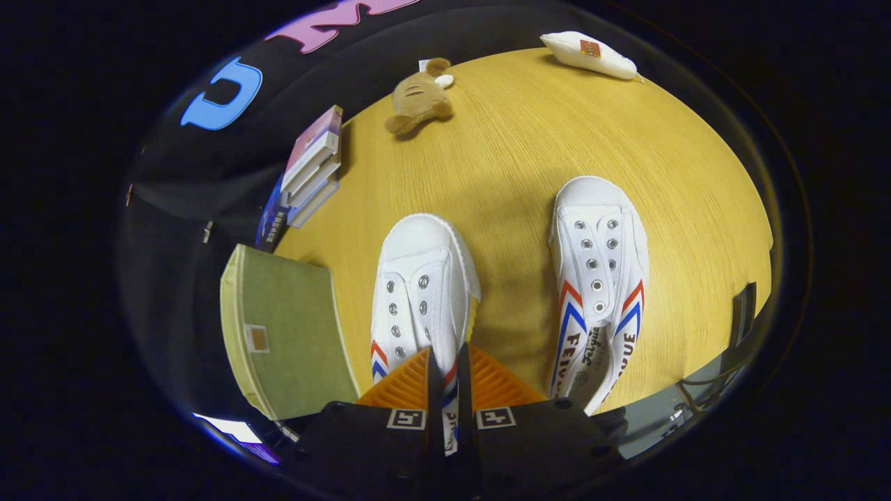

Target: Open the storage box then place both shoes into the box .Put the left shoe in first, then the right shoe, with the right side of both shoes facing outward in a uniform manner.

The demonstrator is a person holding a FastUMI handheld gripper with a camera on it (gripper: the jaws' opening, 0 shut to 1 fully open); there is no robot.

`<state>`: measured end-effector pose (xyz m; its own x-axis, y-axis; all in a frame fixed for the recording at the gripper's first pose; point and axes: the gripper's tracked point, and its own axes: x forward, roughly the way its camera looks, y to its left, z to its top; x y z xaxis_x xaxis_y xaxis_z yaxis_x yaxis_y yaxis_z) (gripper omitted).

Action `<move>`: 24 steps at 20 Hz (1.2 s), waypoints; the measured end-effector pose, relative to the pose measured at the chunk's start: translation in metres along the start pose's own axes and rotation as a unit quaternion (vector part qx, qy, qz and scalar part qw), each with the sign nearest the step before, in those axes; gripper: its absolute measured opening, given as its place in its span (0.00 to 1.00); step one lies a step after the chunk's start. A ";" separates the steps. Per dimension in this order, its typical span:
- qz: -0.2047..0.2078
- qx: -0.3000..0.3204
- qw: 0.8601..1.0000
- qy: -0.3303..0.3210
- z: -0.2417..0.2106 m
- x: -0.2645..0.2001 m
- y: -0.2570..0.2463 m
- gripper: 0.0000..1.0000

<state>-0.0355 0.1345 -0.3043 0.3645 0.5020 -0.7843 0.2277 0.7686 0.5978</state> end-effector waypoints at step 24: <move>0.040 -0.073 0.994 0.072 -0.077 0.057 0.297 0.11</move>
<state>-0.0164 0.4220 -0.1838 0.2412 0.6079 -0.7565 0.0661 0.7674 0.6377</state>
